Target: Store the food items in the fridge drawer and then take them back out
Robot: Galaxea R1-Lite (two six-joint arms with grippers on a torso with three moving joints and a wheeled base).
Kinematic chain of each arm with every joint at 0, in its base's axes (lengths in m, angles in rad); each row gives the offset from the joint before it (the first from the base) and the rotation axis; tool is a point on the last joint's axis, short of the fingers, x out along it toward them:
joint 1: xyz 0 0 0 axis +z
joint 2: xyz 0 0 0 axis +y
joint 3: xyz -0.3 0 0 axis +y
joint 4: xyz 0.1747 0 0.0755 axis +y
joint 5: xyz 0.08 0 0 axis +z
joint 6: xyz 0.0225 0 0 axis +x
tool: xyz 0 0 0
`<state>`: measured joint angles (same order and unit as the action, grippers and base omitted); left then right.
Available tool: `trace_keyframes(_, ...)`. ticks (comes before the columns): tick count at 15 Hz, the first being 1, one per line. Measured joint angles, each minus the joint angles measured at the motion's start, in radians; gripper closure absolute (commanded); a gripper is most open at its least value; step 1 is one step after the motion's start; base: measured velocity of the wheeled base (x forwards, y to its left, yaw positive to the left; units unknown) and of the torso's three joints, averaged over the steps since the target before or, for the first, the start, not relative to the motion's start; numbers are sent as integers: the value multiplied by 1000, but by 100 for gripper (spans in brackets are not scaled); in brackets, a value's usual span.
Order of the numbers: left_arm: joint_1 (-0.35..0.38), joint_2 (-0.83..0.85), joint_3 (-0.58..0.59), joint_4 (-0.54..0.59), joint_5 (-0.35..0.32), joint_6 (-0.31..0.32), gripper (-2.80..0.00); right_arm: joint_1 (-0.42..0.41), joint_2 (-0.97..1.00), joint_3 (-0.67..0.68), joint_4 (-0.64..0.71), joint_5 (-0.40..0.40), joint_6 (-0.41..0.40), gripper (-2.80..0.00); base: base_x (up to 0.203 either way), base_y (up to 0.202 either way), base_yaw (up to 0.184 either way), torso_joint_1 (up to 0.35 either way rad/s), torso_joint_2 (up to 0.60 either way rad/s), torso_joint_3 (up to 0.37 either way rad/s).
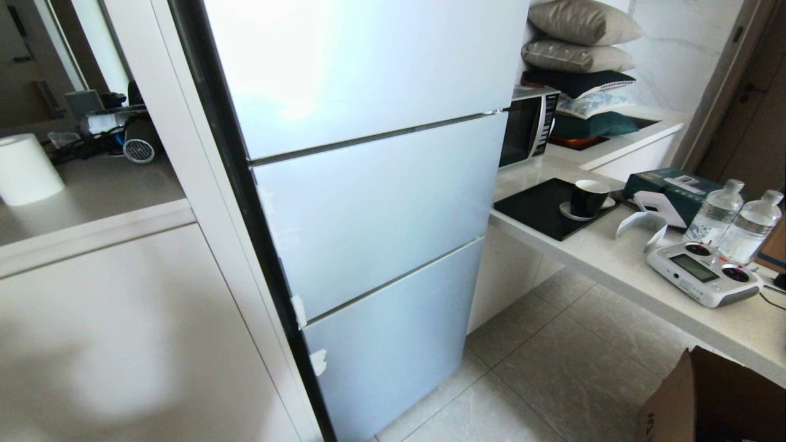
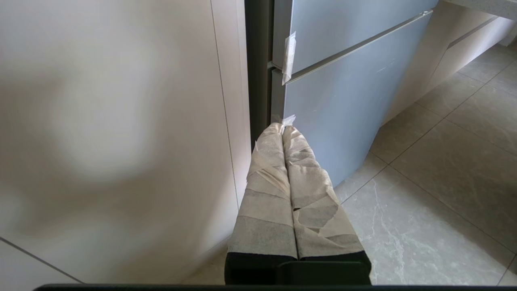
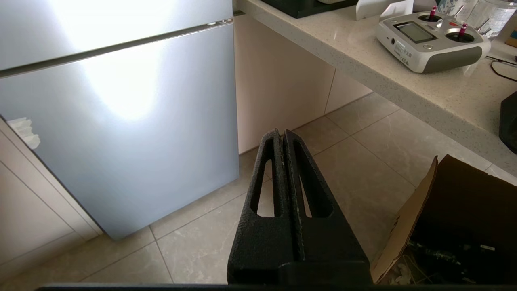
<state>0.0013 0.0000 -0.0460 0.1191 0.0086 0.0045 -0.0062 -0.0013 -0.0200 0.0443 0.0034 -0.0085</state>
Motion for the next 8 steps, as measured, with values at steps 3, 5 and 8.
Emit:
trace_keyframes(3, 0, 0, 0, 0, 0, 0, 0, 0, 0, 0, 0, 0, -1, 0, 0, 0, 0, 0, 0, 0)
trace_keyframes(5, 0, 0, 0, 0, 0, 0, 0, 0, 0, 0, 0, 0, 0, 0, 0, 0, 0, 0, 0, 0)
trace_keyframes(8, 0, 0, 0, 0, 0, 0, 0, 0, 0, 0, 0, 0, 0, 0, 0, 0, 0, 0, 0, 0)
